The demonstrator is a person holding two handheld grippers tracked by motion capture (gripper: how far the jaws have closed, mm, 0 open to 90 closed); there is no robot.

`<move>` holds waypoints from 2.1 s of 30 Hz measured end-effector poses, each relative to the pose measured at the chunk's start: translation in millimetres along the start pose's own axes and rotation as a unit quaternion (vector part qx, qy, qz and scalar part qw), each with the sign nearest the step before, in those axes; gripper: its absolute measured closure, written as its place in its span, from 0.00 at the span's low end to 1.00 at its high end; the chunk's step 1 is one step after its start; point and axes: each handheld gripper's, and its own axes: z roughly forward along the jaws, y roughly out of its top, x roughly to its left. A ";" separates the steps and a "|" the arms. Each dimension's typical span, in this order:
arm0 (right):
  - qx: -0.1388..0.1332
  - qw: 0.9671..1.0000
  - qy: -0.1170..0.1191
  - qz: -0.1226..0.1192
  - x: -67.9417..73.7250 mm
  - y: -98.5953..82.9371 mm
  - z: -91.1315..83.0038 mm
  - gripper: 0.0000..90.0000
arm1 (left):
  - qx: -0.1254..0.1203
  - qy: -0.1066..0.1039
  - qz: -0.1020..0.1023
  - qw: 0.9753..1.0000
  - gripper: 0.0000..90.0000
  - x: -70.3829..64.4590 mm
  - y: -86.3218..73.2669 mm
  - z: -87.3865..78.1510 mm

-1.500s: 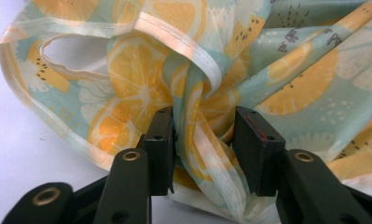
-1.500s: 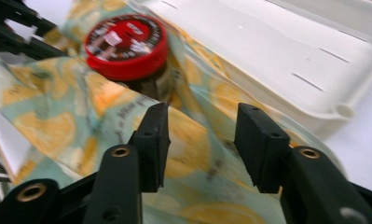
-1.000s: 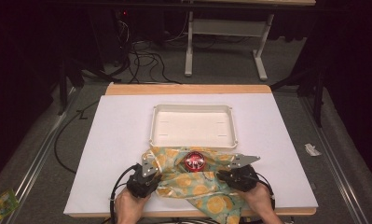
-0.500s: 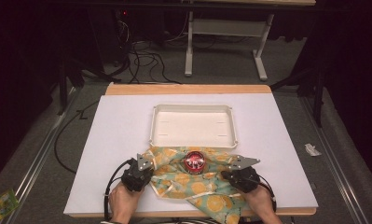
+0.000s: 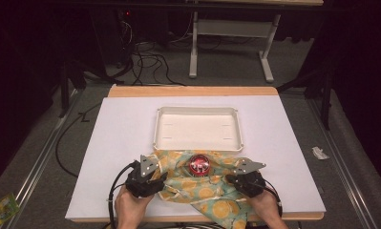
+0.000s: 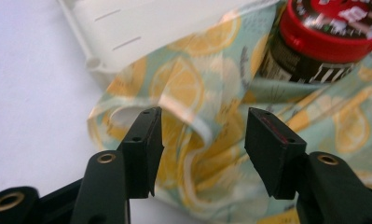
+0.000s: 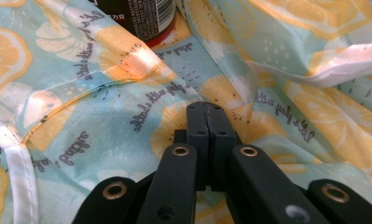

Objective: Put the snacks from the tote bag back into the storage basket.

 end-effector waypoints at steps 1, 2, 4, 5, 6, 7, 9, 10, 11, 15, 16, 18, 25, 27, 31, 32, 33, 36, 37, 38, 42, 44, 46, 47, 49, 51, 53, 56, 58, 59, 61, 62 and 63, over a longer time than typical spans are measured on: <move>0.000 1.000 0.001 0.001 0.0 0.0 0.0 1.00 | 0.000 -0.002 -0.002 1.000 0.51 -0.4 2.1 2.6; 0.001 1.000 0.001 0.002 0.0 0.1 0.0 1.00 | -0.001 -0.004 -0.006 1.000 0.51 -0.5 3.9 5.7; 0.001 1.000 0.001 0.001 0.1 0.2 0.1 1.00 | -0.004 -0.007 -0.010 1.000 0.51 0.2 6.5 14.6; 0.000 1.000 0.000 0.001 0.1 0.3 0.3 1.00 | -0.003 -0.007 -0.013 1.000 0.51 0.8 6.9 18.6; 0.000 1.000 0.000 0.000 0.0 0.4 0.4 1.00 | -0.001 -0.007 -0.016 1.000 0.52 2.2 6.8 24.8; 0.001 1.000 0.001 0.000 0.1 0.5 0.4 1.00 | 0.002 -0.010 -0.021 1.000 0.56 4.3 5.6 31.7; -0.001 1.000 -0.001 0.000 0.4 0.5 0.9 1.00 | 0.007 -0.028 -0.051 0.998 0.66 10.7 -1.0 45.1; -0.001 1.000 -0.002 0.000 0.6 0.3 0.7 1.00 | 0.007 -0.022 -0.056 0.998 0.72 11.7 -5.4 50.3; -0.002 1.000 -0.002 0.000 0.8 -0.2 0.7 1.00 | 0.010 -0.010 -0.052 0.999 0.77 12.0 -9.9 54.9; -0.004 1.000 -0.014 -0.007 0.6 -2.1 -0.4 1.00 | 0.007 0.010 -0.049 0.999 0.92 15.1 -21.0 60.2; -0.004 1.000 -0.016 -0.006 -0.1 -2.7 -0.8 1.00 | 0.011 0.011 -0.046 0.999 0.93 15.9 -20.6 59.8; -0.006 1.000 -0.014 0.002 -3.0 -4.2 -2.0 0.98 | 0.011 0.008 -0.044 0.999 0.94 17.6 -21.0 59.7; -0.028 1.000 -0.011 0.004 -0.1 -1.2 -14.9 0.82 | 0.014 0.012 -0.032 0.999 0.95 15.8 -20.5 59.9; -0.045 0.999 -0.010 0.000 2.7 4.4 -23.3 0.80 | 0.014 0.013 -0.031 0.999 0.95 15.6 -20.4 60.0; -0.074 0.997 -0.017 -0.007 7.1 19.1 -38.4 0.78 | 0.014 0.012 -0.030 0.999 0.95 15.7 -20.3 60.2; -0.080 0.996 -0.021 -0.012 7.3 23.5 -41.0 0.77 | 0.016 0.010 -0.031 0.999 0.95 16.3 -20.2 60.0; -0.087 0.996 -0.029 -0.012 7.4 29.2 -43.3 0.75 | 0.015 0.008 -0.031 0.999 0.95 16.7 -20.2 60.0; -0.098 0.994 -0.044 -0.013 5.5 41.6 -43.6 0.73 | 0.016 0.005 -0.030 0.999 0.95 17.5 -20.2 59.9; -0.099 0.994 -0.045 -0.013 4.4 45.7 -41.7 0.73 | 0.014 0.005 -0.030 0.999 0.95 17.6 -20.3 60.1; -0.096 0.994 -0.044 -0.015 2.6 49.1 -39.0 0.72 | 0.015 0.004 -0.030 0.999 0.95 17.9 -20.3 59.9; -0.065 0.997 -0.036 -0.006 -3.8 56.4 -18.9 0.72 | 0.015 0.003 -0.027 1.000 0.95 18.3 -20.4 59.9; -0.049 0.998 -0.024 0.001 -7.0 55.3 -7.4 0.79 | 0.015 0.003 -0.026 1.000 0.95 18.3 -20.5 60.0; -0.033 0.999 -0.014 0.009 -9.6 51.7 2.5 0.88 | 0.014 0.003 -0.024 1.000 0.96 18.4 -20.6 60.0; -0.028 0.999 -0.013 0.012 -10.4 49.4 6.7 0.91 | 0.014 0.002 -0.024 1.000 0.96 18.7 -20.6 60.0; -0.018 1.000 -0.014 0.015 -11.9 44.2 13.7 0.98 | 0.014 0.000 -0.024 1.000 0.96 19.3 -20.6 60.1; -0.008 1.000 -0.017 0.017 -12.9 39.3 19.7 1.00 | 0.013 -0.001 -0.024 1.000 0.96 20.0 -20.7 60.2; 0.005 1.000 -0.022 0.020 -13.9 35.6 24.9 1.00 | 0.013 -0.002 -0.023 1.000 0.96 20.1 -20.7 60.2; 0.009 0.999 -0.027 0.025 -15.5 32.0 28.1 1.00 | 0.012 -0.002 -0.019 1.000 0.95 20.7 -21.1 59.9; 0.007 0.999 -0.037 0.018 -16.4 31.1 28.2 1.00 | 0.011 -0.001 -0.014 1.000 0.95 21.3 -21.7 59.7; 0.004 0.999 -0.038 0.020 -16.3 30.8 28.6 1.00 | 0.009 0.000 -0.012 1.000 0.94 21.9 -22.3 59.5; 0.006 0.999 -0.040 0.021 -16.0 30.8 28.1 1.00 | 0.005 -0.003 -0.012 1.000 0.93 23.7 -23.8 59.4; 0.005 0.999 -0.043 0.021 -15.2 30.7 27.7 0.98 | 0.001 -0.006 -0.012 1.000 0.92 24.3 -24.6 59.5; 0.002 0.999 -0.043 0.020 -14.8 30.4 26.9 0.93 | -0.003 -0.009 -0.010 1.000 0.92 25.0 -26.1 59.4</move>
